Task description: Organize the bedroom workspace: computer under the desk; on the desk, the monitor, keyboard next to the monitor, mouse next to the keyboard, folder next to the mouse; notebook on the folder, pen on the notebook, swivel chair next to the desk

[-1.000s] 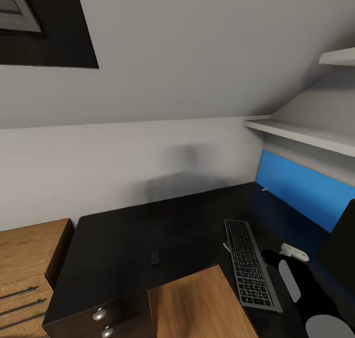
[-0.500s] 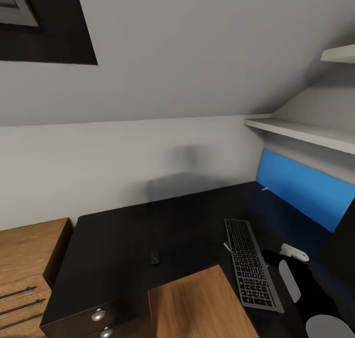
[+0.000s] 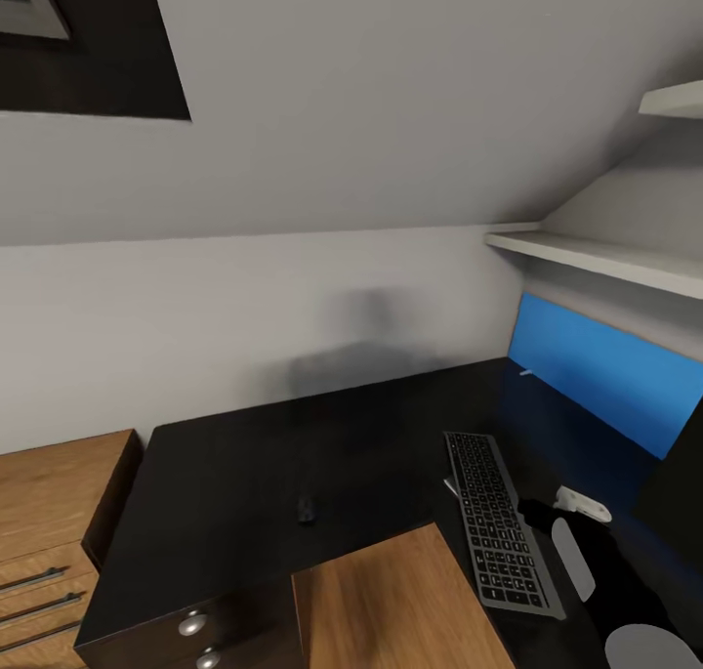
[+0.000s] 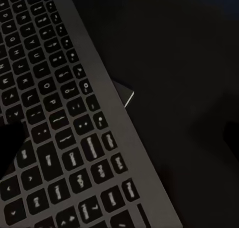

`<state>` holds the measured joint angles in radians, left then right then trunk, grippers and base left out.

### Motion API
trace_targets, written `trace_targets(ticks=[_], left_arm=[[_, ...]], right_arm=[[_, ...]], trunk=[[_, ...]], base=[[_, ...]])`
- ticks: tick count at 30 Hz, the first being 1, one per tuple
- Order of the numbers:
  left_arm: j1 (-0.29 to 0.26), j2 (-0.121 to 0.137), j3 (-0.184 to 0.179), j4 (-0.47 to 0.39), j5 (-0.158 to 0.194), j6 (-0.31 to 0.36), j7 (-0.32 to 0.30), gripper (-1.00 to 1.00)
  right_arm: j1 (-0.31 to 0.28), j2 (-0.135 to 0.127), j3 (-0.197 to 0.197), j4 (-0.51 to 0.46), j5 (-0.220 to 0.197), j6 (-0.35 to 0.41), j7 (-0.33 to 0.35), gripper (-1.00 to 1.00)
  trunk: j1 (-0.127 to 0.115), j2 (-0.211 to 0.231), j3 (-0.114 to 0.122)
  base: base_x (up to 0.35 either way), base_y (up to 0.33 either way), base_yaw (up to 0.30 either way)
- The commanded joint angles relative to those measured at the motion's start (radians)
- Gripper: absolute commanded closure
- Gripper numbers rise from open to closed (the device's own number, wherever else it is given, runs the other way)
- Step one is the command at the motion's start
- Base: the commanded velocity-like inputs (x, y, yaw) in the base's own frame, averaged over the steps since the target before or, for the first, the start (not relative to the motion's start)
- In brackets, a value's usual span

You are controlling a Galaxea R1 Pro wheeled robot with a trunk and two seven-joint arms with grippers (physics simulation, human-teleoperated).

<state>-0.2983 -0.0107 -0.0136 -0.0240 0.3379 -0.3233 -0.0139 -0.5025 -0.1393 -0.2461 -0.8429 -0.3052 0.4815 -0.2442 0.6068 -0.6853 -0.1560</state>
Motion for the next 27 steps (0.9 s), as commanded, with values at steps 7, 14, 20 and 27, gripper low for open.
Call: trace_targets(ticks=[7, 14, 20, 27], left_arm=[[-0.001, 0.000, -0.001, 0.001, 0.006, -0.003, -0.001, -1.00], [-0.001, 0.000, -0.001, 0.001, 0.006, -0.003, -0.001, -1.00], [-0.001, 0.000, -0.001, 0.001, 0.006, -0.003, -0.001, -1.00], [-0.001, 0.000, 0.000, 0.001, 0.006, -0.004, -0.001, -1.00]], right_arm=[[-0.001, 0.000, 0.001, 0.009, -0.011, 0.003, -0.007, -1.00], [-0.001, 0.000, 0.001, 0.011, -0.011, 0.003, -0.007, -1.00], [-0.001, 0.000, 0.001, 0.011, -0.011, 0.003, -0.007, -1.00], [-0.001, 0.000, -0.001, 0.012, -0.011, 0.003, -0.007, -1.00]], trunk=[[0.027, -0.051, -0.024], [0.054, -0.100, -0.046], [0.077, -0.142, -0.064], [0.104, -0.191, -0.086]], base=[[0.000, 0.000, 0.000], [0.000, 0.000, 0.000], [0.000, 0.000, 0.000], [0.000, 0.000, 0.000]])
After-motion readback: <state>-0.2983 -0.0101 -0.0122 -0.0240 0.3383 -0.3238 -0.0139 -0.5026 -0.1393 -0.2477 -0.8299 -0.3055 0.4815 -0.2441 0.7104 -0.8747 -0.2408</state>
